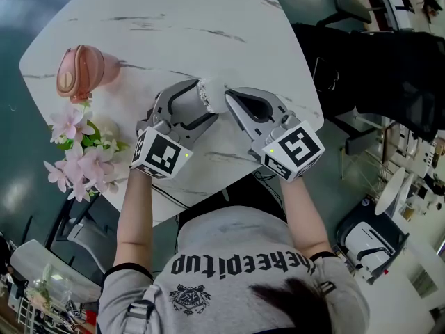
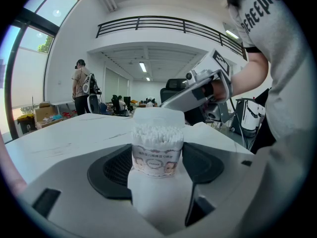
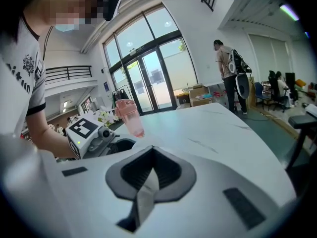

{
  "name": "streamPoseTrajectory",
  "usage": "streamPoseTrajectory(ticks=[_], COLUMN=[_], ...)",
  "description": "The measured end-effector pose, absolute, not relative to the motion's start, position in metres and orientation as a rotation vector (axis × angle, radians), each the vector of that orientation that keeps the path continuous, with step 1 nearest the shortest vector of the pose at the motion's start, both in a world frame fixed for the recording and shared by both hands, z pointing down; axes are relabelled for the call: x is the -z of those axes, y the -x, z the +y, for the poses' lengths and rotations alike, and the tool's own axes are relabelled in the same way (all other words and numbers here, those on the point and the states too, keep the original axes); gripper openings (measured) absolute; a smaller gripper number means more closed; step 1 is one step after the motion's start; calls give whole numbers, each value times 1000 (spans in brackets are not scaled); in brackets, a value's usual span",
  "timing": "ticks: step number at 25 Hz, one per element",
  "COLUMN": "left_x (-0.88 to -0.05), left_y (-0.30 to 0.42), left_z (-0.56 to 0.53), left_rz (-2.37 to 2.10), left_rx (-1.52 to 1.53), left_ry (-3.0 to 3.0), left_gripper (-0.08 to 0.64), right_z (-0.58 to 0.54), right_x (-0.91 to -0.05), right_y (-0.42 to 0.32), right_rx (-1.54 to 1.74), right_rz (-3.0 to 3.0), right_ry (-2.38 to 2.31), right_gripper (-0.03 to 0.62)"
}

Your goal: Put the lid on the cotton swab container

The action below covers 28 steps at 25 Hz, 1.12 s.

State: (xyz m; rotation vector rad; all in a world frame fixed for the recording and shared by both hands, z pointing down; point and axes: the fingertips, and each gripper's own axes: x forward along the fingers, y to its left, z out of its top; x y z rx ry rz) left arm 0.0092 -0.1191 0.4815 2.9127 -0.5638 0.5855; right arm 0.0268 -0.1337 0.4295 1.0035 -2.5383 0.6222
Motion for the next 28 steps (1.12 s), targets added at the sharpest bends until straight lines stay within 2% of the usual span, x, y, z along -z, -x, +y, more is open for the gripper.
streamPoseTrajectory(ticks=[28], left_x=[-481], left_y=[-10], left_z=[-120], left_rz=[-564], left_rx=[-582], left_ry=[-2910], left_gripper=[324], right_z=[-128], right_x=[-431], right_y=[-7], right_rx=[-404], right_rz=[-2456], right_ry=[-811], right_gripper=[11])
